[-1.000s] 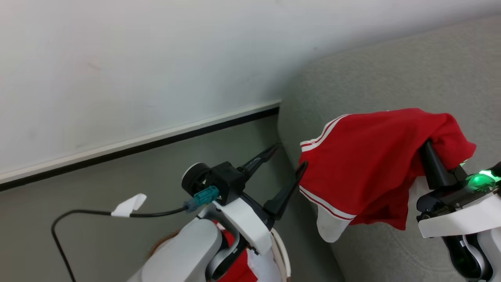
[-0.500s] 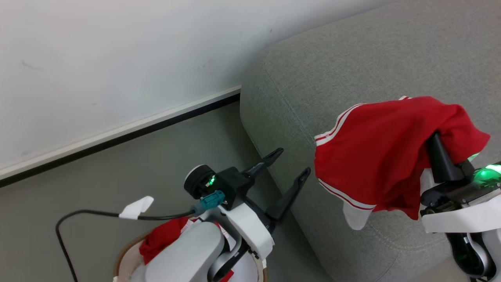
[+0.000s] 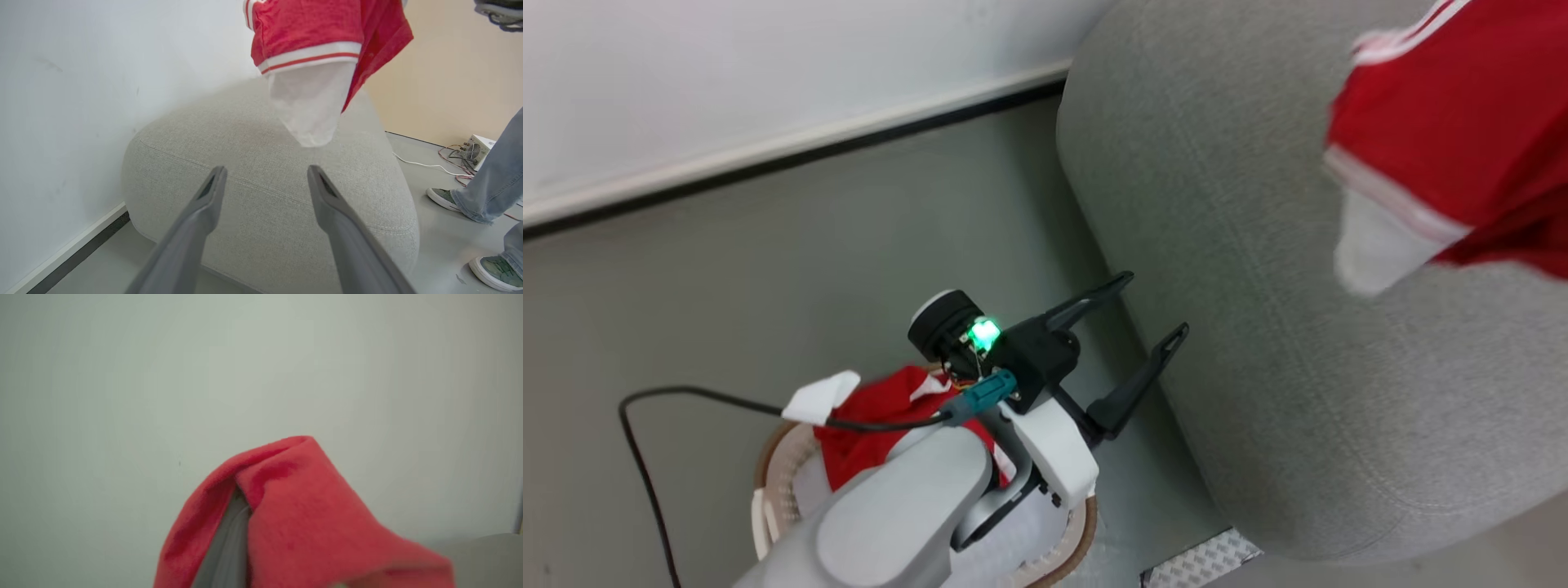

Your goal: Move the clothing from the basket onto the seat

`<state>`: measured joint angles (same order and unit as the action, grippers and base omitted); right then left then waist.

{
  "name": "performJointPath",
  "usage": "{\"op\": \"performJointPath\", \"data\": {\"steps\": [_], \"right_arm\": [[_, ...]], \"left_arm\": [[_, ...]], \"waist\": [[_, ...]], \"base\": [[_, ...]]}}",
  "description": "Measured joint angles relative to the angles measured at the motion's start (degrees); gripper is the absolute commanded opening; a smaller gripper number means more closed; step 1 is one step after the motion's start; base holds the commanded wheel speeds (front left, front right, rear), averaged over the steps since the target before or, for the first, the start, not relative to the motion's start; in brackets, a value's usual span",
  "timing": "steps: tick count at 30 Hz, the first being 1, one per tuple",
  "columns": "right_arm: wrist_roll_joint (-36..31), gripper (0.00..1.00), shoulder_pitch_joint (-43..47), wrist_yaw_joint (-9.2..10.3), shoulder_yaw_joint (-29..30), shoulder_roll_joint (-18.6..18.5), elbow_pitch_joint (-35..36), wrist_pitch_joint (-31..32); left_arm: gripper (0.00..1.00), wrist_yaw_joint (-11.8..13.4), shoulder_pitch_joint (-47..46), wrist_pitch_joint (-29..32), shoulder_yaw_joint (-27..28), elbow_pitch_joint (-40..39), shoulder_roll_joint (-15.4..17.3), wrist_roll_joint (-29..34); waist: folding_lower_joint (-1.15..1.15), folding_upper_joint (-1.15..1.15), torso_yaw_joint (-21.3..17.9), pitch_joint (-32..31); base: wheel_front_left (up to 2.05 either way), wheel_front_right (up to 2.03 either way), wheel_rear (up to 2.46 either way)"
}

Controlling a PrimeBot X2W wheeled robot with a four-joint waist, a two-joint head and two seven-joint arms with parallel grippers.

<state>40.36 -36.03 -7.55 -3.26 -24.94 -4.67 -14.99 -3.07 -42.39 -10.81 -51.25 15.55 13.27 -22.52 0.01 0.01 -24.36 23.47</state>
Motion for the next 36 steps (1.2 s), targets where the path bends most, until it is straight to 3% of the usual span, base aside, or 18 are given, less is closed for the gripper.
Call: {"op": "performJointPath", "data": {"steps": [8, 16, 24, 32, 33, 34, 35, 36], "right_arm": [[2.9, 0.0, -12.9, 0.0, 5.4, -4.9, -8.9, 1.1], [3.3, 0.0, -25.7, 0.0, 6.8, -10.7, -19.9, 2.9], [1.5, 0.0, -27.5, -0.01, -0.6, -11.3, -34.2, 8.5], [4.1, 0.0, -25.8, 0.0, -8.7, -11.5, -44.9, 22.1], [4.3, 0.11, -25.8, 0.0, -9.7, -11.5, -45.2, 23.1], [4.8, 0.29, -25.8, 0.0, -10.5, -11.5, -45.4, 23.8], [5.3, 1.0, -25.8, 0.0, -11.1, -11.4, -45.8, 24.7], [5.7, 1.0, -25.7, 0.0, -11.8, -11.5, -46.2, 25.6]], "left_arm": [[1.0, -0.4, -3.1, 1.9, -0.7, -2.0, 1.0, 1.4], [1.0, 0.1, -5.1, 2.2, -1.3, -2.7, 1.3, 2.9], [1.0, 0.4, -5.9, 0.6, -1.2, -1.5, 0.5, 3.0], [1.0, 0.6, -6.1, -0.5, -0.8, 0.3, 0.3, 2.5], [1.0, 0.7, -6.1, -0.7, -0.8, 0.4, 0.4, 2.2], [1.0, 0.7, -6.1, -0.8, -0.7, 0.6, 0.4, 1.9], [1.0, 0.7, -6.1, -0.9, -0.6, 0.9, 0.5, 1.7], [1.0, 0.7, -6.0, -0.9, -0.6, 1.1, 0.5, 1.6]], "waist": [[0.0, 0.0, 4.3, 8.1], [0.01, 0.0, 9.5, 15.0], [0.01, 0.0, 14.2, 17.9], [0.0, 0.0, 14.8, 16.3], [0.0, 0.0, 14.7, 16.0], [0.0, -0.01, 14.5, 15.6], [0.0, -0.01, 14.3, 15.2], [0.0, 0.0, 14.1, 14.8]], "base": [[0.0, 0.0, 0.0], [0.0, 0.0, 0.0], [0.0, 0.0, 0.0], [0.0, 0.0, 0.0], [0.0, 0.0, 0.0], [0.0, 0.0, 0.0], [0.0, 0.0, 0.0], [0.0, 0.0, 0.0]]}}
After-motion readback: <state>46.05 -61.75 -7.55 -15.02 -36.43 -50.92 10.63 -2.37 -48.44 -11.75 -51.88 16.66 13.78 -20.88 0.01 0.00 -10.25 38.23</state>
